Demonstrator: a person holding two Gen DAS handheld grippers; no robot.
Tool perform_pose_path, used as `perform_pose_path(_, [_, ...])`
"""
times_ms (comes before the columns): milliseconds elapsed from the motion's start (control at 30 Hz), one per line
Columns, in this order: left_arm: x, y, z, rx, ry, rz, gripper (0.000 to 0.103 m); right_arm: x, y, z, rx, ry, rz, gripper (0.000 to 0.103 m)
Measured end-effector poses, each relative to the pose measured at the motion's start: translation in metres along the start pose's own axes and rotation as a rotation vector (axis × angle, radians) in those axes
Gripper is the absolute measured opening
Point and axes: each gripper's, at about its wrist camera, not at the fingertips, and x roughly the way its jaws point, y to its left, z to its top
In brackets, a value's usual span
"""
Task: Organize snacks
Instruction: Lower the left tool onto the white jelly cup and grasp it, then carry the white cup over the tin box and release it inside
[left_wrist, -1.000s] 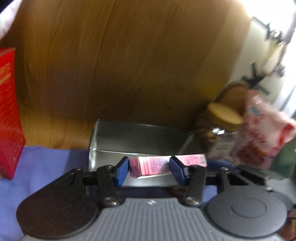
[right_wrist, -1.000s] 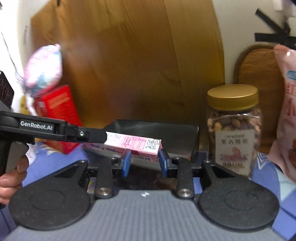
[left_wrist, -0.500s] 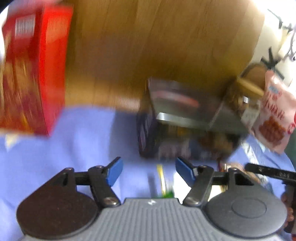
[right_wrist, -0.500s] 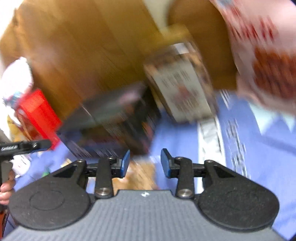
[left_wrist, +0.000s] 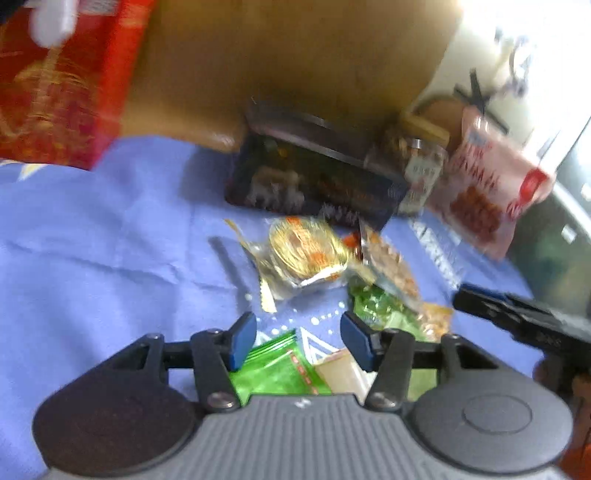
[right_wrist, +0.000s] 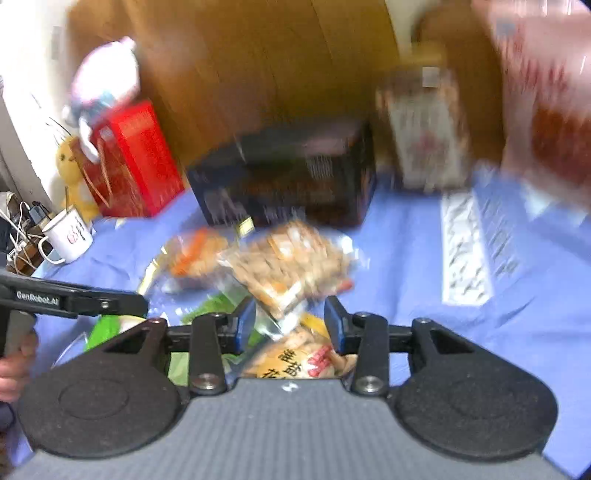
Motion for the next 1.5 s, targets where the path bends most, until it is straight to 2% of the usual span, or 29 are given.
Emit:
perform_pose_path(100, [-0.022,0.008,-0.009,-0.028,-0.026,0.021,0.052,-0.027,0.022,-0.002,-0.041,-0.05,0.071,0.045])
perform_pose_path(200, [-0.025,0.009,-0.014,-0.027,-0.011,0.017,0.052,-0.029,0.052,-0.015,-0.118,-0.015,0.151,0.045])
perform_pose_path(267, [-0.022,0.007,-0.013,-0.012,-0.002,0.025,0.052,-0.014,0.067,-0.022,-0.165,0.026,0.182,0.045])
perform_pose_path(433, [-0.002,-0.021,-0.002,0.065,0.016,-0.028,0.052,0.029,0.081,-0.032,-0.138,0.089,0.156,0.043])
perform_pose_path(500, [0.01,-0.035,-0.003,0.112,0.042,-0.034,0.052,0.037,0.085,-0.031,-0.132,0.066,0.148,0.043])
perform_pose_path(567, [0.023,-0.044,-0.006,0.151,0.085,-0.019,0.051,0.04,0.09,-0.029,-0.135,0.07,0.141,0.043])
perform_pose_path(667, [0.026,-0.056,-0.013,0.232,0.071,0.032,0.046,0.043,0.098,-0.033,-0.166,0.079,0.128,0.043])
perform_pose_path(700, [0.026,-0.057,-0.013,0.236,0.071,0.043,0.045,0.043,0.1,-0.035,-0.191,0.073,0.12,0.042])
perform_pose_path(733, [0.025,-0.057,-0.014,0.234,0.071,0.042,0.044,0.04,0.103,-0.037,-0.202,0.071,0.116,0.036])
perform_pose_path(867, [0.019,-0.06,-0.011,0.222,0.061,0.045,0.043,0.035,0.101,-0.04,-0.205,0.057,0.118,0.035])
perform_pose_path(967, [0.007,-0.067,0.007,0.227,0.003,0.024,0.04,0.027,0.102,-0.038,-0.206,0.005,0.113,0.035])
perform_pose_path(1133, [0.003,-0.088,0.061,0.233,-0.08,-0.033,0.04,0.023,0.09,-0.003,-0.17,-0.104,0.097,0.034])
perform_pose_path(1267, [0.03,-0.108,0.111,0.225,-0.096,-0.047,0.038,0.035,0.076,0.04,-0.158,-0.17,0.055,0.034])
perform_pose_path(1367, [0.06,-0.114,0.143,0.216,-0.103,-0.028,0.038,0.056,0.062,0.072,-0.142,-0.184,0.026,0.033])
perform_pose_path(1500, [0.1,-0.107,0.168,0.207,-0.092,0.007,0.038,0.09,0.041,0.104,-0.123,-0.186,-0.031,0.033])
